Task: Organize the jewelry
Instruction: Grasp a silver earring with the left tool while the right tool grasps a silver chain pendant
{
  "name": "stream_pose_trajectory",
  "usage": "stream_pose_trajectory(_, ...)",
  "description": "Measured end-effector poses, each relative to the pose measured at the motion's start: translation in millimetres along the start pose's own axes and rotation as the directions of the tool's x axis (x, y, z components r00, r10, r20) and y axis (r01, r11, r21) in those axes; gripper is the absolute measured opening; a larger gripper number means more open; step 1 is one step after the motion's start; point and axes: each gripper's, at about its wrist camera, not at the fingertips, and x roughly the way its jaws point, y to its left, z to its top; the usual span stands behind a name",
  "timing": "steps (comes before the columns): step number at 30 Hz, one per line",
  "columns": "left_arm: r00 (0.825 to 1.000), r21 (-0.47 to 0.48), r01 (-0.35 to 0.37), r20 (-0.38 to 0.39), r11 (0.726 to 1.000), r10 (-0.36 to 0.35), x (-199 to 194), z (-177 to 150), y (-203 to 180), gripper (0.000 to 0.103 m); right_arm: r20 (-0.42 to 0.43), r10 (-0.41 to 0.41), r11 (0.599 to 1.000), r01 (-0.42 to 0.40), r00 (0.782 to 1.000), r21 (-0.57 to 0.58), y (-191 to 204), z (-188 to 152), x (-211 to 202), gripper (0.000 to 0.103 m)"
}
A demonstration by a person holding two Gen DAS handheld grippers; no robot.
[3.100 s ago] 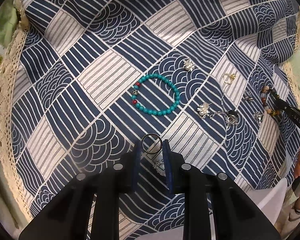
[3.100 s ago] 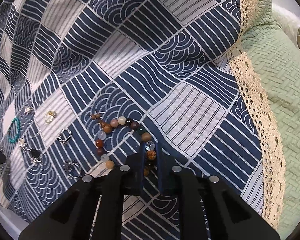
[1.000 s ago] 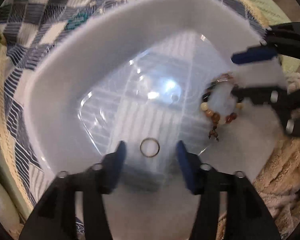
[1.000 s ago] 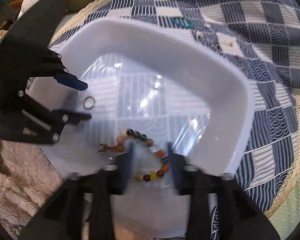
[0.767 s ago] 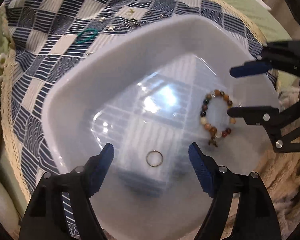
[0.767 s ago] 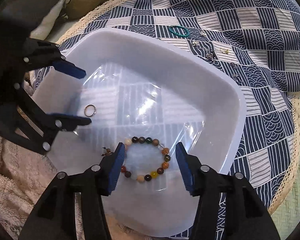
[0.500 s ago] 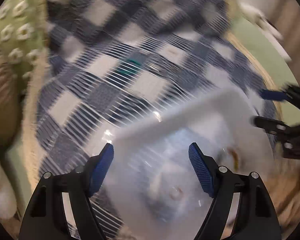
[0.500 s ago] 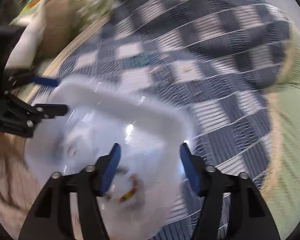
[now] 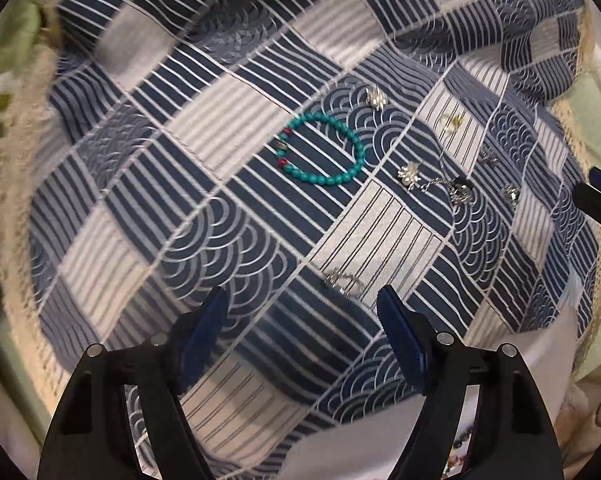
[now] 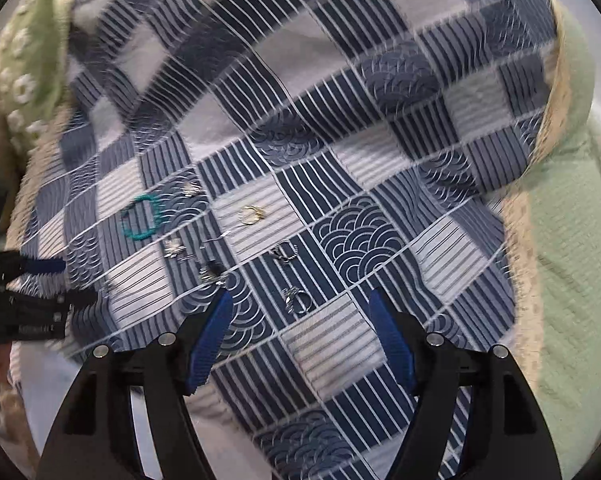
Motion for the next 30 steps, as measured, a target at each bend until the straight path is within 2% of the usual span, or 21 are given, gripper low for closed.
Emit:
stream_pose_trajectory(4, 0.999, 0.033, 0.008, -0.042, 0.999, -0.006, 15, 2, -7, 0.064, -0.053, -0.005, 1.000, 0.005, 0.999, 0.008, -1, -4, 28, 0.070)
stream_pose_trajectory(6, 0.998, 0.026, 0.012, -0.067, 1.000, -0.010, 21, 2, -8, 0.052, -0.059, -0.008, 1.000, 0.008, 0.998, -0.003, 0, -5, 31, 0.070)
stream_pose_trajectory(7, 0.997, 0.016, 0.005, -0.077, 1.000, -0.004, 24, 2, -7, 0.050, -0.057, -0.005, 1.000, 0.004, 0.998, -0.005, 0, -5, 31, 0.070)
stream_pose_trajectory(11, 0.997, 0.016, -0.038, -0.072, 0.999, 0.039, 28, 1, -9, 0.039, -0.049, 0.024, 1.000, -0.024, 0.998, 0.006, 1, -6, 29, 0.070)
stream_pose_trajectory(12, 0.996, 0.019, -0.054, -0.067, 0.998, 0.055, 28, 1, -10, 0.029, -0.052, 0.032, 0.999, -0.031, 0.998, 0.011, 1, -6, 29, 0.070)
stream_pose_trajectory(13, 0.996, 0.013, -0.065, -0.061, 0.998, 0.066, 28, 0, -11, 0.024, -0.057, 0.039, 0.999, -0.038, 0.998, 0.015, 1, -7, 31, 0.070)
stream_pose_trajectory(17, 0.997, 0.010, -0.051, -0.062, 0.999, 0.052, 27, 2, -12, 0.010, -0.070, 0.010, 1.000, -0.011, 0.997, -0.010, 3, -9, 41, 0.070)
stream_pose_trajectory(19, 0.997, 0.009, -0.046, -0.063, 0.999, 0.047, 26, 3, -13, 0.008, -0.080, -0.005, 1.000, 0.003, 0.997, -0.023, 4, -10, 49, 0.068)
stream_pose_trajectory(22, 0.998, 0.007, -0.039, -0.057, 0.999, 0.039, 26, 4, -15, 0.007, -0.105, -0.008, 1.000, 0.006, 0.994, -0.020, 4, -10, 61, 0.059)
stream_pose_trajectory(24, 0.998, 0.005, -0.034, -0.055, 0.999, 0.035, 26, 4, -15, 0.007, -0.113, -0.002, 1.000, 0.000, 0.994, -0.016, 5, -9, 66, 0.049)
stream_pose_trajectory(26, 0.998, 0.005, -0.033, -0.052, 0.999, 0.033, 25, 5, -12, 0.006, -0.122, 0.001, 1.000, -0.003, 0.993, -0.019, 6, -9, 71, 0.036)
stream_pose_trajectory(29, 0.999, 0.003, -0.029, -0.040, 1.000, 0.029, 22, 5, -14, 0.005, -0.113, 0.010, 1.000, -0.013, 0.994, -0.025, 8, -8, 74, 0.023)
stream_pose_trajectory(30, 0.999, 0.002, -0.029, -0.033, 1.000, 0.030, 20, 6, -13, 0.005, -0.111, 0.009, 1.000, -0.012, 0.994, -0.024, 8, -8, 74, 0.023)
